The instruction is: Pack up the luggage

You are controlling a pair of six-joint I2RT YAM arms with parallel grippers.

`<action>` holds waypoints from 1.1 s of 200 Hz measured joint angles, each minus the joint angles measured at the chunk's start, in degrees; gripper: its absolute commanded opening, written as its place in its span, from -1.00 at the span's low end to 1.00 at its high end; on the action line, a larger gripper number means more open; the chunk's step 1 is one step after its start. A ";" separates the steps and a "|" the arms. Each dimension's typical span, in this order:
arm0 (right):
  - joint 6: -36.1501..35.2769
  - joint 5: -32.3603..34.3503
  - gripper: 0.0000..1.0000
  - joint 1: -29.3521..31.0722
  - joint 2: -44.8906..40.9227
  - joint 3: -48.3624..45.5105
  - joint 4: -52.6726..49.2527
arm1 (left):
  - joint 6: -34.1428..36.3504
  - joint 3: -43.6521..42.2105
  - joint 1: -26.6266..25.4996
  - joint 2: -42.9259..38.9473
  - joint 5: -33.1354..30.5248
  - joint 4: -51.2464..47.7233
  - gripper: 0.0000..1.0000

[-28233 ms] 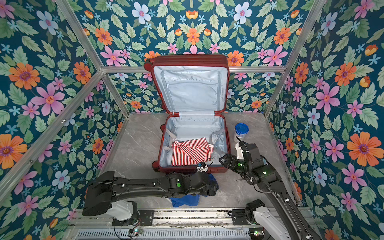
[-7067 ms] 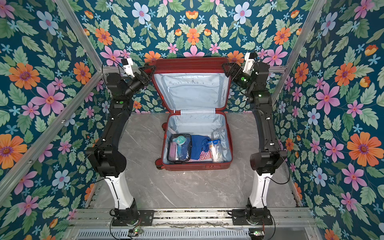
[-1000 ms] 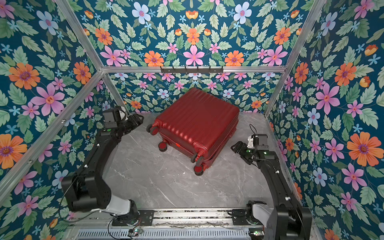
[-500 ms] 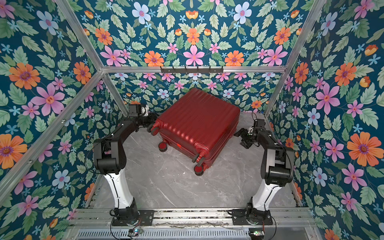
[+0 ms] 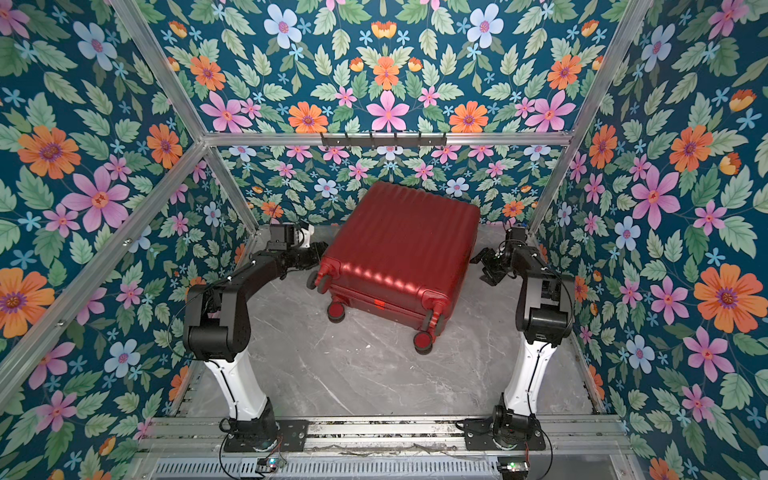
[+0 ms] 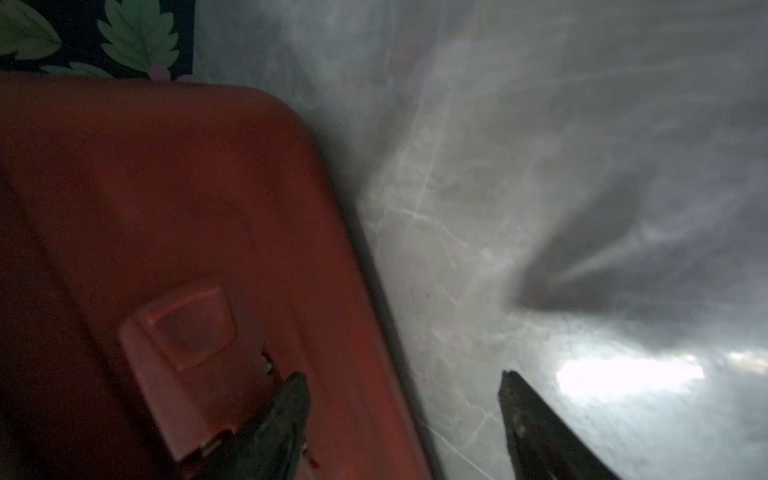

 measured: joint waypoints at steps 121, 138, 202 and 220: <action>-0.02 -0.96 0.49 7.80 17.35 32.68 -9.35 | -9.90 -23.58 -4.44 -13.03 -6.97 17.27 0.40; -0.07 -0.83 0.51 7.82 17.62 34.29 -11.45 | -10.25 -23.78 -4.46 -13.66 -7.78 16.90 0.40; -2.14 -5.42 0.64 3.28 4.44 20.72 -11.93 | -9.99 -25.70 -4.09 -21.42 -11.06 8.52 0.52; -2.71 -6.78 0.65 0.09 0.07 15.67 -11.63 | -9.97 -28.57 -2.56 -26.91 -10.56 8.33 0.56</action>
